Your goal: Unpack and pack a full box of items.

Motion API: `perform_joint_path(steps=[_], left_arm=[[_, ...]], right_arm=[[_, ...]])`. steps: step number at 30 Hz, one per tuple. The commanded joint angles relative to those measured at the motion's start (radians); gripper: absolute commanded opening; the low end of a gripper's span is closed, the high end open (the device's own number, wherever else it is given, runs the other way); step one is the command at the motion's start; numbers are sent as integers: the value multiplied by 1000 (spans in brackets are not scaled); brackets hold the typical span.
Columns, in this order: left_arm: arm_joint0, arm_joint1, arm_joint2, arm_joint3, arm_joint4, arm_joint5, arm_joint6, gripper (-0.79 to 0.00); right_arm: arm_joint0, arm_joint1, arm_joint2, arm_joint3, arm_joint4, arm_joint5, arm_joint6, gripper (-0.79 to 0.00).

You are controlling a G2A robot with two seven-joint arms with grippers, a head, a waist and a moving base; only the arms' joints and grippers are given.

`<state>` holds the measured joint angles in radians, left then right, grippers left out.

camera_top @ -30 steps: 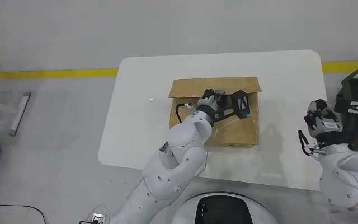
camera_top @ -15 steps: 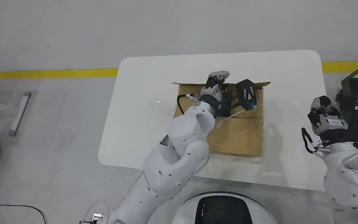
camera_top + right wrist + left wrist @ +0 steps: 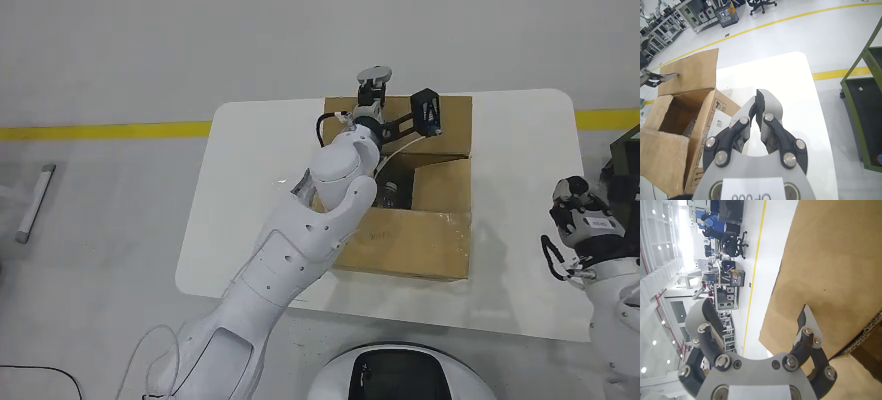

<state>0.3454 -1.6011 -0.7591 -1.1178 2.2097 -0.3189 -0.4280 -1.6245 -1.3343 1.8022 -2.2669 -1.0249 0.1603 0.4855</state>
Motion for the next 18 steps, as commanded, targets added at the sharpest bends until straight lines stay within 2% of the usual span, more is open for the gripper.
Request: perform_joint_path(steps=[1, 5, 7, 9, 13, 18], left_arm=[[-7, -8, 6, 28, -9, -2, -2, 0], [-12, -19, 2, 43, -18, 14, -7, 0], [1, -22, -20, 19, -58, 40, -7, 0], [18, -21, -50, -22, -86, 54, -16, 0], [89, -6, -133, -171, -141, 50, -38, 0], [239, 23, -235, -421, -182, -21, -81, 0]], right_arm=[[-1, 1, 0, 1, 11, -7, 7, -785], [5, 3, -2, 6, 72, -56, 39, -785], [13, 3, 4, 14, 139, -71, 50, -785], [23, 6, 9, 21, 241, -134, 104, -785], [46, 20, 54, 48, 425, -311, 217, -785], [58, 39, 110, 79, 659, -496, 368, -785]])
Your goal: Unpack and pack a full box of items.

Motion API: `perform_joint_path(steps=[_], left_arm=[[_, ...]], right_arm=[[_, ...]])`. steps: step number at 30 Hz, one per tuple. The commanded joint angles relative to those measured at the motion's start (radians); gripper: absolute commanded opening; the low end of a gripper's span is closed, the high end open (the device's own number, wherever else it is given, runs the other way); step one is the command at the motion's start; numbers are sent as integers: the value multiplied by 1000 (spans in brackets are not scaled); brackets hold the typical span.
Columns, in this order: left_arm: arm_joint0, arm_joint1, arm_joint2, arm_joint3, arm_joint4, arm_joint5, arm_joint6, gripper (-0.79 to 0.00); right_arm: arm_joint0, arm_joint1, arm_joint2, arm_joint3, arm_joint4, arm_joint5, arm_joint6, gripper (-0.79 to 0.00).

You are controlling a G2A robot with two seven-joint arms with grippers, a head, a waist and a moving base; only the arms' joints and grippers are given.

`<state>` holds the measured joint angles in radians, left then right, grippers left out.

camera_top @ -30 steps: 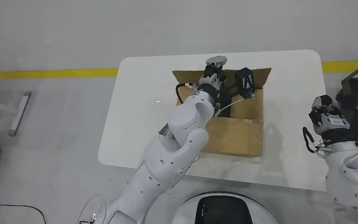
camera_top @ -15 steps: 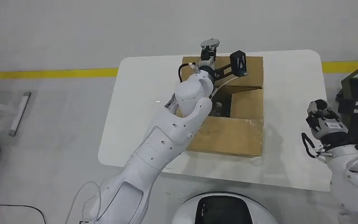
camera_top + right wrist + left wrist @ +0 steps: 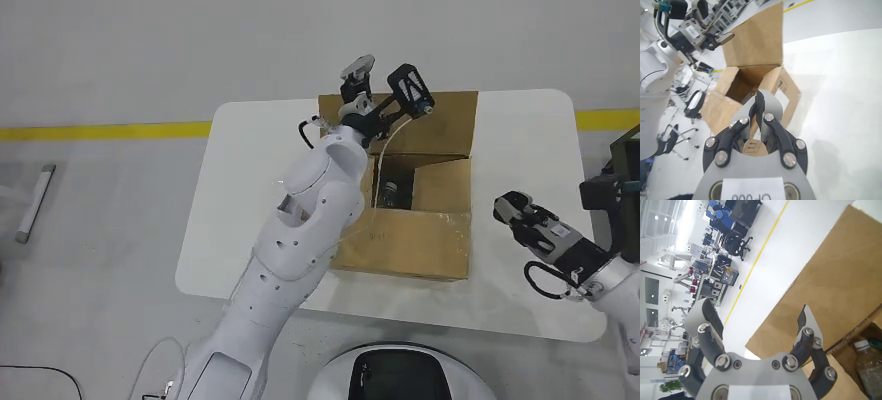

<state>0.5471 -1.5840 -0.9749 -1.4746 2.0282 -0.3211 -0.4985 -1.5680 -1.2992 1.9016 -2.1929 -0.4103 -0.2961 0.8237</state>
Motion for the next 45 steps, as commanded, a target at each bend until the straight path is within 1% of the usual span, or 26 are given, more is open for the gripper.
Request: perform_joint_path(steps=[1, 2, 3, 6, 8, 11, 13, 14, 15, 19, 25, 27, 31, 34, 39, 45], left_arm=[[65, 12, -34, -108, 11, -44, -22, 0], [94, 18, -50, -150, 17, -61, -33, 0], [123, 22, -66, -188, 14, -71, -43, 0], [185, 33, -98, -276, 29, -102, -64, 0], [215, 37, -109, -311, 47, -102, -70, 0], [243, 40, -110, -333, 70, -90, -71, 0], [245, 40, -109, -334, 72, -89, -71, 0], [245, 40, -109, -334, 72, -89, -71, 0], [245, 40, -109, -334, 72, -89, -71, 0], [245, 40, -109, -334, 72, -89, -71, 0], [245, 40, -109, -334, 72, -89, -71, 0], [245, 40, -109, -334, 72, -89, -71, 0], [245, 40, -109, -334, 72, -89, -71, 0], [245, 40, -109, -334, 72, -89, -71, 0], [245, 40, -109, -334, 72, -89, -71, 0], [245, 40, -109, -334, 72, -89, -71, 0]], right_arm=[[1, 8, 25, 12, 43, -66, 53, -785], [5, 13, 37, 10, 10, -100, 65, -785], [5, 14, 39, 11, 0, -109, 64, -785], [5, 14, 39, 11, 0, -109, 64, -785], [5, 14, 39, 11, 0, -109, 64, -785], [3, 15, 36, 12, -29, -98, 46, -785], [6, 18, 9, 13, -50, -80, 43, -785], [12, 19, -1, 19, -61, -74, 38, -757], [17, 20, -14, 24, -69, -68, 37, -548], [43, 25, -55, 45, -79, -50, 17, -529], [72, 34, -111, 76, -114, -36, 20, -493], [77, 37, -127, 78, -121, -36, 27, -505], [80, 43, -142, 84, -133, -36, 30, -496], [77, 48, -146, 84, -143, -37, 31, -489], [59, 55, -146, 73, -129, -42, 40, -505], [27, 65, -115, 44, -38, -40, 66, -508]])
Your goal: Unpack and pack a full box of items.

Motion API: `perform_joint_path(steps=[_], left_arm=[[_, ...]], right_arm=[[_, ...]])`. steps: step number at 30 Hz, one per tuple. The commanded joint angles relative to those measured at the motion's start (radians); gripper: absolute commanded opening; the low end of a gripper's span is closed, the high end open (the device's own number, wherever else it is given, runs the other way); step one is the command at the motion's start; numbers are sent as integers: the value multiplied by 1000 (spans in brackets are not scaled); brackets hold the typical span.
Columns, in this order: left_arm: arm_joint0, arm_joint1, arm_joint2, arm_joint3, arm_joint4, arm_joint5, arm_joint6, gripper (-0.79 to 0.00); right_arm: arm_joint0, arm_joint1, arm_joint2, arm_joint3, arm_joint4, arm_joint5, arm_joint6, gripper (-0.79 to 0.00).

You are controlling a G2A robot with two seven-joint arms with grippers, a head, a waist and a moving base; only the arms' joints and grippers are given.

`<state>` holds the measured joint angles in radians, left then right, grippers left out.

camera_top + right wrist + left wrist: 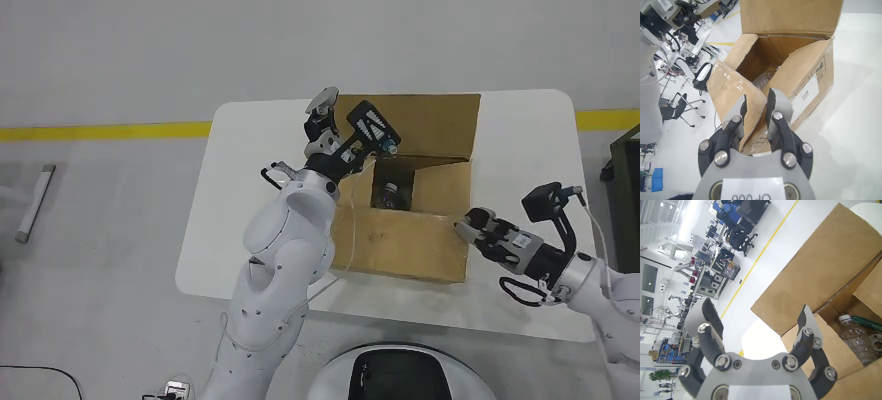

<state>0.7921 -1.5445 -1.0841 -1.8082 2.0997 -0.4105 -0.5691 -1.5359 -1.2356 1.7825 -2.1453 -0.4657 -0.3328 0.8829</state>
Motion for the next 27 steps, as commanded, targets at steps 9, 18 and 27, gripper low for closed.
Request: perform_joint_path(steps=[9, 18, 27], left_arm=[[0, 0, 0, 0, 0, 0, 0, 0], [0, 0, 0, 0, 0, 0, 0, 0], [1, 1, -1, -4, -6, -31, 12, 0]], right_arm=[[-43, 20, 26, -26, 133, -43, 91, -523], [-48, 34, 21, -74, 44, -131, 15, -785], [-35, 42, 45, -143, -190, -345, -213, -785]])
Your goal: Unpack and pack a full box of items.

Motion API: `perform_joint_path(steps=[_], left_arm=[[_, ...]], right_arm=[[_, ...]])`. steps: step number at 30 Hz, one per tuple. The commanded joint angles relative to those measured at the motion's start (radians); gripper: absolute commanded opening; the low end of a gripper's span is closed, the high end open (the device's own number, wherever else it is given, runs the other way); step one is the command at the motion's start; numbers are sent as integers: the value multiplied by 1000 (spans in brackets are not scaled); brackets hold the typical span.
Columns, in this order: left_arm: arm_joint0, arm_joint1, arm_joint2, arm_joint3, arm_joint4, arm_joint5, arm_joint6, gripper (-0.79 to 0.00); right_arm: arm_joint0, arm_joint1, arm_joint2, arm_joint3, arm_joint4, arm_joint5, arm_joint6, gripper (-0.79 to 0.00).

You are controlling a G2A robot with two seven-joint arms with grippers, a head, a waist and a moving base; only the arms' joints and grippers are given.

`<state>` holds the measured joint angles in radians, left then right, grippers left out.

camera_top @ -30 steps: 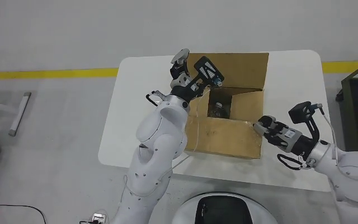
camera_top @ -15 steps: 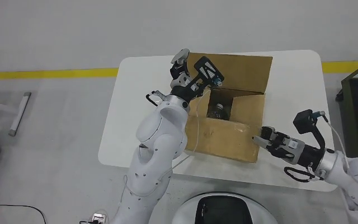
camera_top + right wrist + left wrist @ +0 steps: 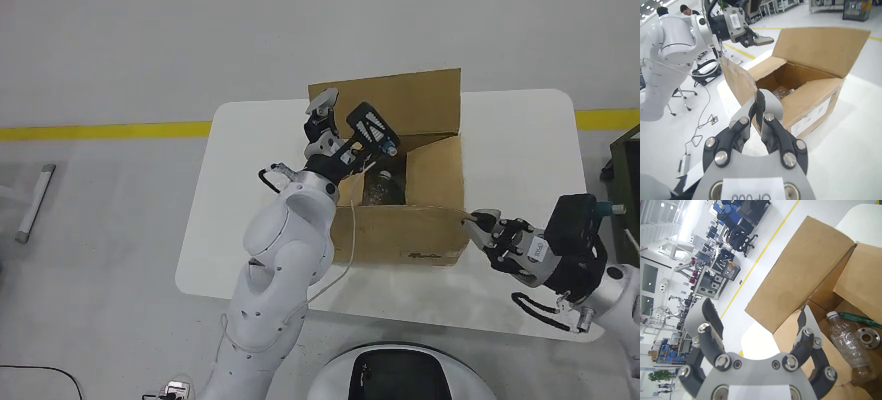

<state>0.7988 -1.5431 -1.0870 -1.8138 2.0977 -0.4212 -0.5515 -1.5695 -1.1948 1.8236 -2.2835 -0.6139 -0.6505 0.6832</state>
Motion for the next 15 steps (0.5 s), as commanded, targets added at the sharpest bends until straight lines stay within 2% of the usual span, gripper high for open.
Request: perform_joint_path(steps=[1, 6, 13, 15], left_arm=[[-12, 0, 4, 3, -6, -42, -16, 0], [-33, -2, 20, -2, -54, -156, -53, 0], [-42, -2, 20, -47, -146, -305, -117, 0], [-38, -1, 18, -54, -175, -346, -136, 0]], right_arm=[[-5, 2, 5, -4, -70, -42, -31, -785], [-35, 4, -3, -5, -135, -56, -104, -785], [-66, 7, 1, -8, -187, -22, -187, -785], [-72, 7, 4, -3, -177, -6, -206, -683]])
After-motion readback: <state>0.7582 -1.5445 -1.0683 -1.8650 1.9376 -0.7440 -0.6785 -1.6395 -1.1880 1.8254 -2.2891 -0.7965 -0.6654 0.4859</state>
